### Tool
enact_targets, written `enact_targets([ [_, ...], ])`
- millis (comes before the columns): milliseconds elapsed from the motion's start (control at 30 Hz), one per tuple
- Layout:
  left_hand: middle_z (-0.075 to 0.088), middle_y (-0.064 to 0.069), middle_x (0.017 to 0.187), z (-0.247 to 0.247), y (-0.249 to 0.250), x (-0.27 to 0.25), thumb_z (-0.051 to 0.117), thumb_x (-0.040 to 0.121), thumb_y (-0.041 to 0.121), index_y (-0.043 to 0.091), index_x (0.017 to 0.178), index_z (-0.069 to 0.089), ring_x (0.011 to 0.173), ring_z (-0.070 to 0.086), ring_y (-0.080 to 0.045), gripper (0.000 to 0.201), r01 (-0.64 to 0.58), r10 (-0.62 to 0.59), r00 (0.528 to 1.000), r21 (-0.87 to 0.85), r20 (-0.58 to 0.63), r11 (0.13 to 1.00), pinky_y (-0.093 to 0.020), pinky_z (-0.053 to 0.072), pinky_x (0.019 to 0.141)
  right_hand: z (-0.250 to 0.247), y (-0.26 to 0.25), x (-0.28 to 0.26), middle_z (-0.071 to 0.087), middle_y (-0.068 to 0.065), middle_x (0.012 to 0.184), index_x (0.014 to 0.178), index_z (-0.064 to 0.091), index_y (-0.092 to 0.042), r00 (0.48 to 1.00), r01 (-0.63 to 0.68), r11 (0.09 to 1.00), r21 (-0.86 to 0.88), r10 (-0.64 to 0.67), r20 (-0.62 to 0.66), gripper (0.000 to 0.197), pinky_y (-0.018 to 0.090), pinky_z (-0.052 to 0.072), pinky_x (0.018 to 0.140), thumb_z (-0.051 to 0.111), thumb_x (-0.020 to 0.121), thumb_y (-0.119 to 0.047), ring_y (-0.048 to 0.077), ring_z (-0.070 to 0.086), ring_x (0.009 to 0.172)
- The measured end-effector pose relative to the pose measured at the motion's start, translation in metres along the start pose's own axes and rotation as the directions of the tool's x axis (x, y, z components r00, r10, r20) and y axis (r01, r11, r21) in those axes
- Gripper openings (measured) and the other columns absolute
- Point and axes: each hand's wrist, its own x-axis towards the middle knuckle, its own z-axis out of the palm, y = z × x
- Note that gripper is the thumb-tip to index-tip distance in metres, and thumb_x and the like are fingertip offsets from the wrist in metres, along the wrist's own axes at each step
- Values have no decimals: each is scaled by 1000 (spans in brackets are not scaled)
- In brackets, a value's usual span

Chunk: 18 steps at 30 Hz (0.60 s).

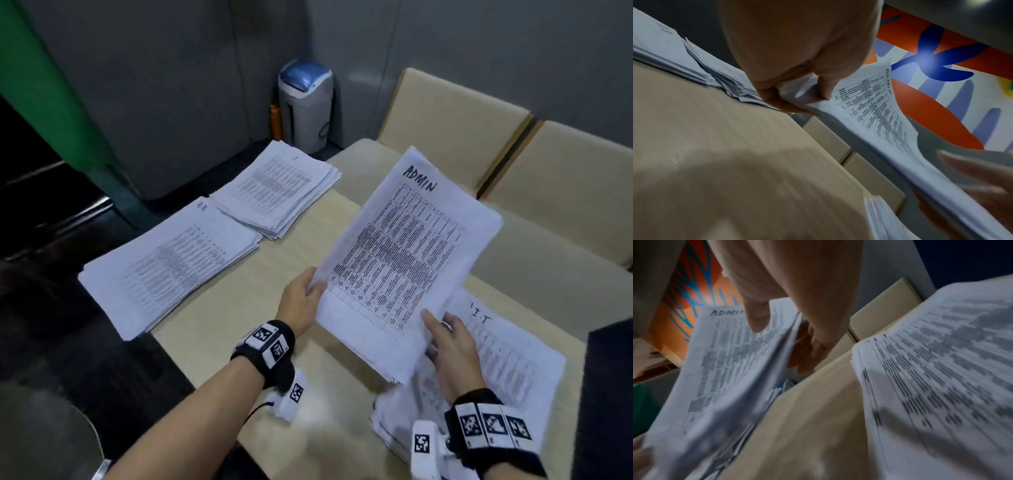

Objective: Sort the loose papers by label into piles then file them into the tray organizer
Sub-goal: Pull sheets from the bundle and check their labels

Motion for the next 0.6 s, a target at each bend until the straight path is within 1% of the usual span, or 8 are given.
enact_targets([
  [67, 71, -3, 102, -24, -9, 34, 52, 101, 20, 20, 109, 64, 89, 65, -19, 15, 48, -47, 999, 48, -15, 998, -27, 52, 77, 18, 22, 2, 69, 14, 119, 121, 60, -13, 996, -84, 995, 52, 86, -35, 38, 40, 56, 87, 73, 89, -30, 28, 68, 103],
  [133, 68, -4, 122, -42, -18, 70, 53, 100, 25, 15, 126, 61, 109, 63, -21, 29, 130, -134, 991, 131, 17, 983, -30, 52, 94, 39, 47, -4, 70, 18, 117, 114, 62, -11, 974, -216, 970, 111, 221, -39, 20, 38, 57, 83, 67, 94, -17, 30, 68, 101],
  [200, 60, -7, 136, -55, -30, 105, 53, 100, 28, 14, 139, 53, 122, 58, -27, 42, 208, -219, 975, 212, 31, 955, -44, 47, 104, 58, 73, -11, 73, 16, 114, 110, 64, -11, 949, -301, 948, 105, 308, -65, 18, 39, 51, 90, 68, 93, -16, 29, 68, 106],
  [267, 58, -10, 138, -67, -32, 132, 50, 102, 24, 11, 141, 50, 118, 59, -27, 41, 217, -237, 971, 278, 39, 936, -39, 48, 100, 70, 92, -10, 76, 11, 110, 110, 66, -12, 938, -320, 947, 33, 322, -127, 22, 37, 49, 93, 72, 91, -19, 22, 68, 104],
  [333, 58, -10, 135, -73, -35, 154, 48, 104, 21, 7, 140, 47, 115, 58, -28, 39, 202, -242, 969, 390, 56, 899, -32, 45, 92, 76, 99, -8, 75, 9, 110, 111, 68, -13, 933, -326, 945, -21, 318, -168, 24, 31, 49, 83, 74, 89, -20, 17, 67, 97],
  [400, 56, -16, 133, -72, -40, 166, 52, 102, 28, 6, 138, 42, 117, 57, -33, 43, 129, -211, 975, 604, 67, 787, -37, 45, 92, 79, 100, -7, 74, 6, 106, 110, 70, -14, 926, -331, 943, -30, 318, -204, 22, 29, 47, 78, 74, 90, -21, 16, 66, 95],
  [500, 50, -12, 127, -58, -43, 169, 67, 91, 33, 10, 130, 41, 113, 52, -30, 52, -91, 11, 995, 909, 94, 406, -41, 45, 92, 83, 100, -7, 74, 5, 105, 108, 73, -14, 915, -331, 943, -28, 314, -251, 22, 28, 45, 76, 75, 88, -22, 16, 65, 96],
  [600, 48, -10, 134, -30, -43, 158, 52, 97, 41, 14, 134, 41, 123, 45, -29, 47, -345, 63, 937, 879, 344, 329, -45, 39, 98, 87, 100, -7, 74, 5, 107, 108, 73, -14, 904, -342, 940, -19, 323, -281, 22, 28, 44, 75, 75, 87, -21, 16, 65, 97],
])
